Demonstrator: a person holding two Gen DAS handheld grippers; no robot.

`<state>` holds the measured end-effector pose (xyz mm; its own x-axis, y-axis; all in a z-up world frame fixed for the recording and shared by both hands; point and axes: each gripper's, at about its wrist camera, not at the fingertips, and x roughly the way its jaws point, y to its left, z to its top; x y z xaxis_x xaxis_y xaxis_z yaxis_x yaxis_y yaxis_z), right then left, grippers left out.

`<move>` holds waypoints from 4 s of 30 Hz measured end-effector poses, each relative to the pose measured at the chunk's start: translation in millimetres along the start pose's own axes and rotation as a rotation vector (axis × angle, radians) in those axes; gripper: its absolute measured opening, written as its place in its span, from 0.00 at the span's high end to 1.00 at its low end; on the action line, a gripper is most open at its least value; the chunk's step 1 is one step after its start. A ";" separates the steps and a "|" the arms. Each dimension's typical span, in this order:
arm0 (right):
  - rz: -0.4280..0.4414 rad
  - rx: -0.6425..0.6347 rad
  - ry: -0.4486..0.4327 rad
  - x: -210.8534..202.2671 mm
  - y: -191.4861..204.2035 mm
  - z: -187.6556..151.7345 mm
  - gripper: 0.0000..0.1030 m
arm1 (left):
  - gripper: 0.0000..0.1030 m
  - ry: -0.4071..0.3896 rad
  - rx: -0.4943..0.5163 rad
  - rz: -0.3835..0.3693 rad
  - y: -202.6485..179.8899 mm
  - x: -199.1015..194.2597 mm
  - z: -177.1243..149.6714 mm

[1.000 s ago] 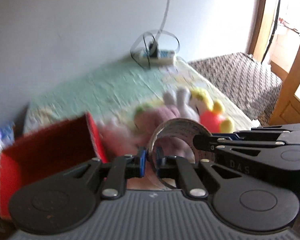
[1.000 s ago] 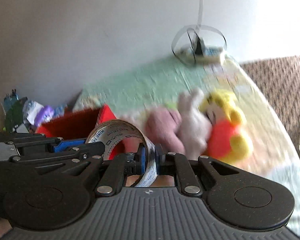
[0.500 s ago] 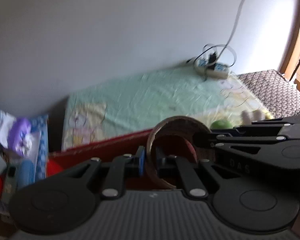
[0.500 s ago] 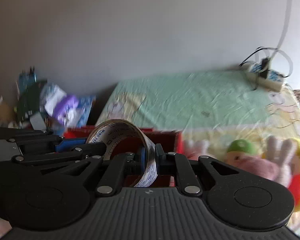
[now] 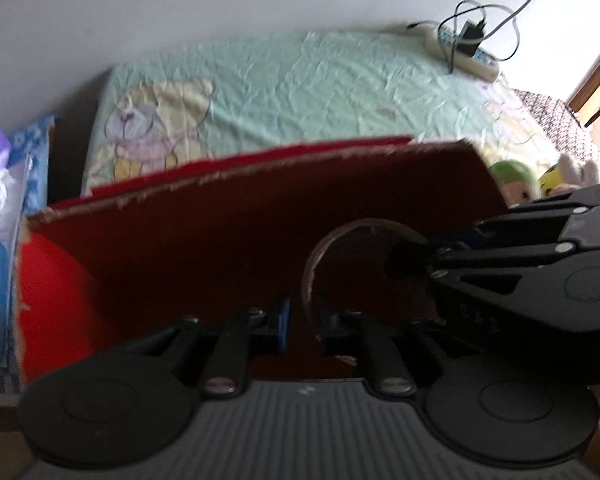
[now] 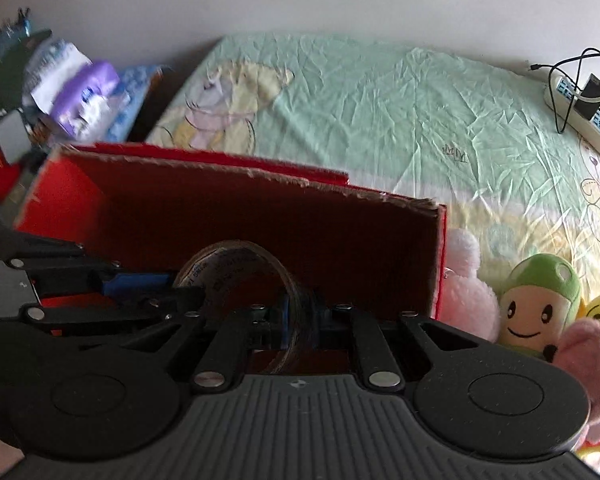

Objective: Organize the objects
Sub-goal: 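Carry the tape roll with the right gripper over the red box and lower it, then open the right gripper to drop the tape roll into the box, then move the right gripper back toward the brown pine cone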

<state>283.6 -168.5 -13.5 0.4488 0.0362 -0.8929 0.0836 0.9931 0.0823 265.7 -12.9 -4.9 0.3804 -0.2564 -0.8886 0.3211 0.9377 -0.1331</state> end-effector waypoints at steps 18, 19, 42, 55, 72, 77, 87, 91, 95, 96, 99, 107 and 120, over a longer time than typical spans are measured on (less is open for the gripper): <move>-0.013 -0.025 0.022 23.1 1.1 3.2 0.87 | 0.73 -0.016 -0.047 0.061 17.0 1.6 -10.6; -0.005 -0.013 0.030 24.7 1.1 3.9 0.85 | 0.73 -0.027 -0.051 0.064 19.5 -2.4 -12.3; 0.511 0.348 0.250 83.6 47.3 40.0 0.82 | 0.73 -0.168 -0.027 0.035 42.7 -58.2 -62.1; 0.464 0.328 0.034 45.4 29.8 44.5 0.80 | 0.73 -0.133 -0.070 0.059 49.8 -48.6 -59.4; 0.177 0.272 -0.167 -29.9 8.4 -31.1 0.79 | 0.62 -0.127 -0.037 0.249 -0.1 -67.7 -63.9; 0.173 0.268 -0.213 -43.1 11.4 -43.8 0.77 | 0.61 -0.139 -0.047 0.278 -11.6 -77.0 -72.3; 0.226 0.228 -0.289 -59.6 16.6 -63.9 0.76 | 0.52 -0.169 -0.061 0.336 -28.4 -98.5 -86.7; 0.241 0.189 -0.300 -63.6 18.5 -67.5 0.76 | 0.49 -0.175 -0.076 0.367 -33.3 -103.3 -91.5; 0.256 0.152 -0.311 -69.0 14.8 -70.7 0.76 | 0.47 -0.178 -0.099 0.387 -38.7 -107.0 -94.2; 0.266 0.146 -0.311 -70.6 13.3 -71.6 0.76 | 0.46 -0.181 -0.105 0.391 -40.0 -108.3 -94.9; 0.284 0.118 -0.314 -76.1 8.7 -74.4 0.76 | 0.38 -0.195 -0.125 0.394 -44.3 -114.6 -97.4; 0.390 0.074 -0.311 -88.6 -8.9 -82.2 0.76 | 0.37 -0.227 -0.174 0.366 -56.9 -131.4 -103.5; 0.530 0.005 -0.303 -95.8 -42.8 -109.1 0.76 | 0.42 -0.189 -0.182 0.384 -90.4 -124.6 -115.8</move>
<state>139.9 -202.3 20.2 0.6633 0.4917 -0.5642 -0.2167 0.8478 0.4841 88.8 -38.5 67.1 0.5991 0.0947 -0.7951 -0.0248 0.9947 0.0997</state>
